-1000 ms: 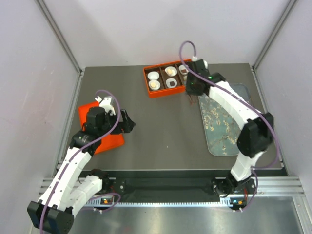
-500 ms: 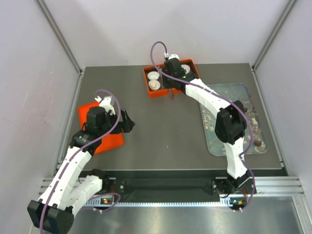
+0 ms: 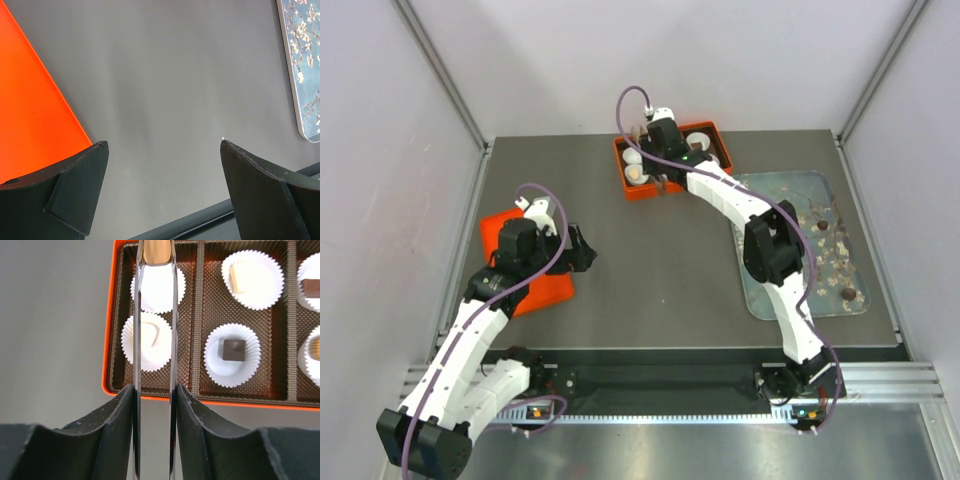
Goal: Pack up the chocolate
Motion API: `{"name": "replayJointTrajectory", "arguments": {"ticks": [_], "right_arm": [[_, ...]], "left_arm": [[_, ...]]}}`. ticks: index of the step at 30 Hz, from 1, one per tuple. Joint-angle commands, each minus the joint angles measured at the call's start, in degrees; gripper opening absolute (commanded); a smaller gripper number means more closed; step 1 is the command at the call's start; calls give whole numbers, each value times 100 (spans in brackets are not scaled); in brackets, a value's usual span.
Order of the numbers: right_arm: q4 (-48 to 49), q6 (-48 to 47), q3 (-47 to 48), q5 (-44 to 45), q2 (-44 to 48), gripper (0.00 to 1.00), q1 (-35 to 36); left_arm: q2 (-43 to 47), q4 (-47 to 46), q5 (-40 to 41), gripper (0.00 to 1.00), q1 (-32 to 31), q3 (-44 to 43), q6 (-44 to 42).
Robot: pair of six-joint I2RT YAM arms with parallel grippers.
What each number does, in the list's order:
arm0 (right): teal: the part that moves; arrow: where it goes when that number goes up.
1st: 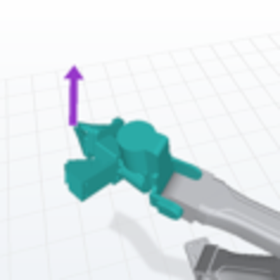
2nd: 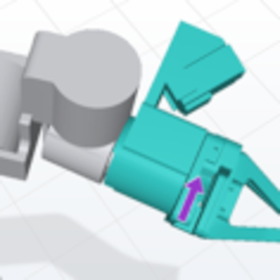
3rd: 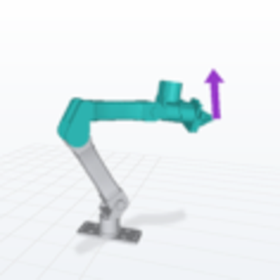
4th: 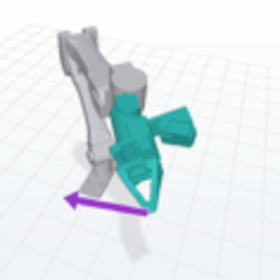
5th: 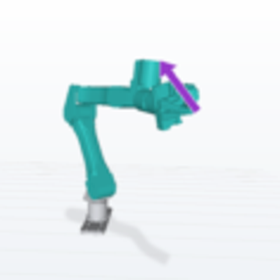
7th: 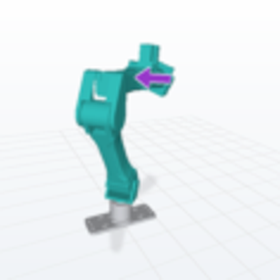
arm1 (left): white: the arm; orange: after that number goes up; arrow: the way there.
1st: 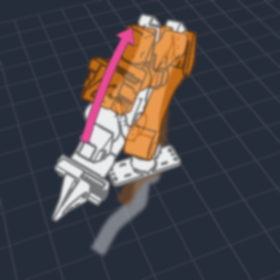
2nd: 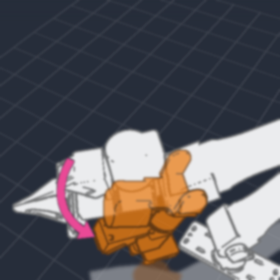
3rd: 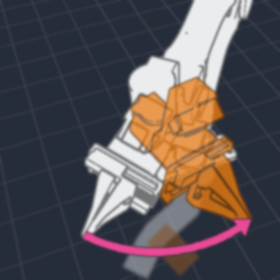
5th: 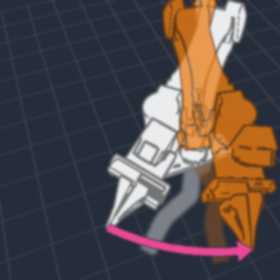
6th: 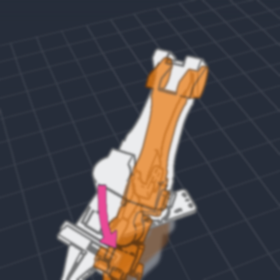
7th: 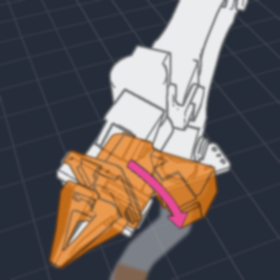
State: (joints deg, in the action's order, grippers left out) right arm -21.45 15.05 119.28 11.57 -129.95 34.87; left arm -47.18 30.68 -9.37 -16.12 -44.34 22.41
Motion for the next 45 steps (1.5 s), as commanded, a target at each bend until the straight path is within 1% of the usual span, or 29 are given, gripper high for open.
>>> {"name": "replayJointTrajectory", "arguments": {"ticks": [1,15,28,45], "right_arm": [[466,-55,332,-129,-153,37,116],[546,24,394,-85,-496,37,143],[510,-81,403,-32,-540,39,134],[493,-318,631,56,-654,39,143]], "left_arm": [[-11,-123,58,98,21,-22,-35],[-2,-123,31,98,21,-22,-44],[7,-123,40,98,21,-22,-35],[-19,-132,49,98,21,-22,-35]]}}
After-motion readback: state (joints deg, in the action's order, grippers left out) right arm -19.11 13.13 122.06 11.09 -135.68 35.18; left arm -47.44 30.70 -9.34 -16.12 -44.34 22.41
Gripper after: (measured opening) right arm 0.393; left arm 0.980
